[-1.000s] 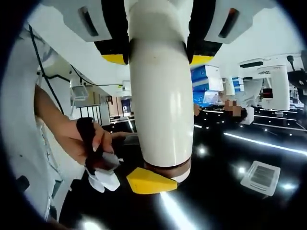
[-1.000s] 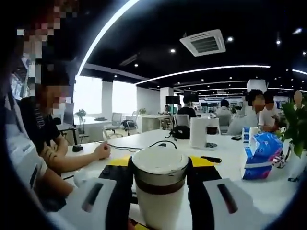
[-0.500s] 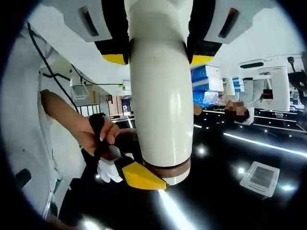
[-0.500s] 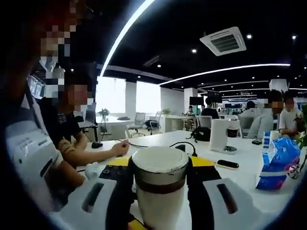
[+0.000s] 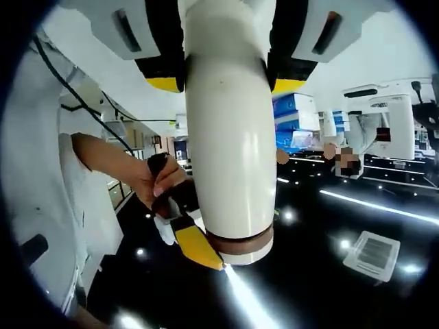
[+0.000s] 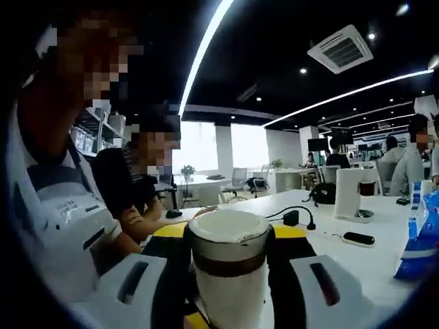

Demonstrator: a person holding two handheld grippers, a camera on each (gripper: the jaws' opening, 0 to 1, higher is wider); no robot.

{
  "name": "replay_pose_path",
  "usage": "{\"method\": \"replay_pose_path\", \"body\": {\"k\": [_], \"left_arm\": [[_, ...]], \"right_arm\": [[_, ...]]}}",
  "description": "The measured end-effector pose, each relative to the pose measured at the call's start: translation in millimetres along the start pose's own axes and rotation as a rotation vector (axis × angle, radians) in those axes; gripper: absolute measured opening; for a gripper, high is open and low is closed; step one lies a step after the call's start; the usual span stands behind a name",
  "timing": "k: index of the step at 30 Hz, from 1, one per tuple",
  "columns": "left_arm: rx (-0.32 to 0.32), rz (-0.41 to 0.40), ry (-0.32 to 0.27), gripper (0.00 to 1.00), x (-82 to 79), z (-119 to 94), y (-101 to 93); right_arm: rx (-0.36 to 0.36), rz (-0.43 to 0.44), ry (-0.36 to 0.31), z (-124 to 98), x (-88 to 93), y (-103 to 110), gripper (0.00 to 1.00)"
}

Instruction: Grasp the water cup twist off the cup lid place the cup lid on the table

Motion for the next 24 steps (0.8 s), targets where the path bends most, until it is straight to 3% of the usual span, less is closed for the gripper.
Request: {"method": "replay_pose_path", "body": {"k": [2, 8, 10, 12, 14, 18, 24], "left_arm": [[0.000, -0.002, 0.000, 0.49, -0.2, -0.3, 0.2], [-0.004, -0.006, -0.001, 0.49, -0.5, 0.2, 1.3], [0.001, 0.001, -0.001, 0.49, -0.6, 0.1, 0.0], [0.001, 0.006, -0.001, 0.49, -0.6, 0.6, -0.6], [0.001, 0.002, 0.001, 0.49, -0.6, 0.7, -0.4], [-0.004, -0.003, 0.001, 0.49, -0.7, 0.4, 0.5], [-0.005, -0.007, 0.003, 0.49, -0.4, 0.7, 0.0]], "right_arm": [[-0.062, -0.036, -0.025, 1.5, -1.0, 2.7, 0.46], [-0.139, -0.006, -0.041, 2.2, -0.6, -3.3, 0.46], [-0.209, -0.014, -0.080, -1.8, -2.0, -1.0, 0.46], [-0.232, 0.047, -0.092, -2.7, -1.0, -4.0, 0.46], [-0.255, 0.010, -0.101, -0.2, -0.5, -3.1, 0.46], [-0.276, 0.019, -0.105, -0.5, -1.3, -5.9, 0.47], [-0.190, 0.011, -0.043, -0.8, -1.5, -1.1, 0.47]]}}
Point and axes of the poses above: the point that each gripper's makers call its tool centre point, and the gripper's own axes: z roughly forward along the fingers, y roughly to its left, x roughly out of its underside, the point moved 3 cm from there along -z, roughly backward along the fingers, and after that the axes turned 6 degrees about -z, right-handed, at the moved point
